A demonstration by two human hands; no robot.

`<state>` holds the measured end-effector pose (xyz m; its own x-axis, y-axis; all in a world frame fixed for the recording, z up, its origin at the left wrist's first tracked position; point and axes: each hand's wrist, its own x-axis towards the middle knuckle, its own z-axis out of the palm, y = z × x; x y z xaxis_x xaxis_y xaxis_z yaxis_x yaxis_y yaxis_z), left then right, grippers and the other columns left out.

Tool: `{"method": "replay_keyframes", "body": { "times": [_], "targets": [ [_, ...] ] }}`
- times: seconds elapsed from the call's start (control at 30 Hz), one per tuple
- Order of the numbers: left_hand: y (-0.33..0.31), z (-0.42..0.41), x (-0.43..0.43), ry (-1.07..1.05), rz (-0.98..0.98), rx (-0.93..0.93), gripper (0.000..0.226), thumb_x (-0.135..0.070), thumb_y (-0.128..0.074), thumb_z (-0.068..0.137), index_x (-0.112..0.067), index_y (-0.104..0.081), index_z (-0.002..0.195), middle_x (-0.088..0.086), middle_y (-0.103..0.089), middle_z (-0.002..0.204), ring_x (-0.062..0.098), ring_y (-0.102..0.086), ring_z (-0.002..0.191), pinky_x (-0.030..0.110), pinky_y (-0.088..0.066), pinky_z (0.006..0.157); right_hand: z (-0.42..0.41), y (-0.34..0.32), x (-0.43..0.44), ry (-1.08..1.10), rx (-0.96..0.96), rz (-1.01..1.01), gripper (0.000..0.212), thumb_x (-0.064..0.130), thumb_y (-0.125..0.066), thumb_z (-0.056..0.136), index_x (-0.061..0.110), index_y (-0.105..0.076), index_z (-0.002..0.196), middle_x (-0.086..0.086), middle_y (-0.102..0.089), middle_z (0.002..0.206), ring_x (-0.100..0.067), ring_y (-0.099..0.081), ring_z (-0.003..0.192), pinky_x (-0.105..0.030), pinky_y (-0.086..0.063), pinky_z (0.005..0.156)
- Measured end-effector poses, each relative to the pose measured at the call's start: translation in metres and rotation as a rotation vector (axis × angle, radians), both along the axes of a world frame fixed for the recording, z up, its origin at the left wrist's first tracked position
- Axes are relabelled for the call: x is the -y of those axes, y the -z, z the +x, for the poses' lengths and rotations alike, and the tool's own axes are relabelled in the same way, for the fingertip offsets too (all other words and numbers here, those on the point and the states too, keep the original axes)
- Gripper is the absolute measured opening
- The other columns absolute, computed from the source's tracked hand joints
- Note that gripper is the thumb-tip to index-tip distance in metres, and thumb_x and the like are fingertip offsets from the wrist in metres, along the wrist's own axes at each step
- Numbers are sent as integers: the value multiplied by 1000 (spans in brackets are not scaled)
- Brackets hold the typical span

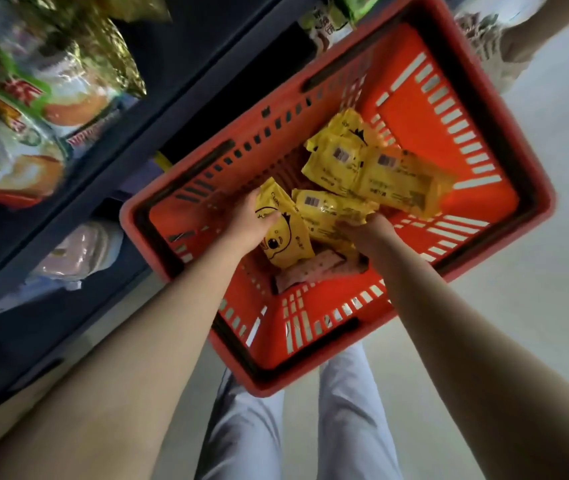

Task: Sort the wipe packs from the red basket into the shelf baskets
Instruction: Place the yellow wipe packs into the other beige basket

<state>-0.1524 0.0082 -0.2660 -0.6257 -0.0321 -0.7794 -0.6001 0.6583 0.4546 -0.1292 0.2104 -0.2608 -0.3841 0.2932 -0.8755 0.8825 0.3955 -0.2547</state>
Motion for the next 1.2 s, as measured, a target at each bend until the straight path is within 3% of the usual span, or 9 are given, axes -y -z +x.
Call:
{"method": "replay_keyframes", "body": {
  "times": [0.13,0.3,0.43,0.57,0.7,0.83,0.97,1.13,1.2],
  "targets": [
    [10,-2,1,35,-88,-12,72,-34,-62,91,-14,-27,151,12,-31,155,29,-30,142,39,-25,115,-4,8,-4,138,34,-53,52,30,-71,85,9,-53,129,-12,-59,128,-30,-57,116,-44,-48,100],
    [17,-8,6,171,-311,-31,61,-49,-57,91,-10,-48,137,18,-45,141,39,-36,132,48,-29,111,-13,11,-5,277,155,-144,75,42,-72,82,6,-40,139,-12,-49,140,-33,-49,127,-46,-42,106],
    [16,-7,7,103,-296,-62,48,-42,-61,91,3,-63,108,23,-65,115,36,-59,106,34,-44,84,-18,16,-1,310,189,-149,89,46,-84,65,11,-44,137,-14,-52,138,-39,-52,123,-53,-44,101],
    [11,-6,9,95,-275,-49,45,-37,-61,92,3,-62,111,22,-63,120,37,-58,113,37,-44,85,-17,19,7,307,119,-115,82,38,-74,82,8,-33,146,-14,-43,146,-35,-44,130,-44,-43,95],
    [-9,-7,4,45,-184,-86,53,-33,-59,94,2,-51,132,21,-50,138,32,-48,127,34,-38,101,-16,3,6,335,-111,-142,69,40,-77,78,14,-49,136,-6,-59,131,-27,-56,118,-35,-47,82],
    [-50,3,5,15,-58,-235,39,-27,-58,95,2,-58,121,17,-62,121,29,-57,113,35,-42,93,-24,-49,-6,371,-328,-147,48,42,-74,79,13,-63,117,-7,-69,113,-22,-67,101,-43,-54,92],
    [-125,17,19,-217,-33,-296,38,-39,-53,96,-3,-63,99,17,-68,95,31,-63,91,43,-49,80,-32,-141,-22,471,-505,-335,16,34,-64,89,19,-65,94,-4,-73,92,-24,-71,89,-45,-58,82],
    [-254,47,20,-698,139,-145,71,-86,-58,60,-27,-63,99,9,-70,104,31,-67,95,54,-54,85,-32,-292,-22,289,-685,-527,17,30,-57,93,17,-68,94,-2,-75,84,-21,-72,79,-41,-59,73],
    [-324,54,8,-861,238,-133,56,-78,-59,70,-28,-63,95,6,-71,101,28,-69,91,50,-57,81,-27,-350,-19,155,-756,-615,19,32,-59,88,17,-69,95,-4,-75,88,-22,-72,83,-38,-59,74]
  ]
}}
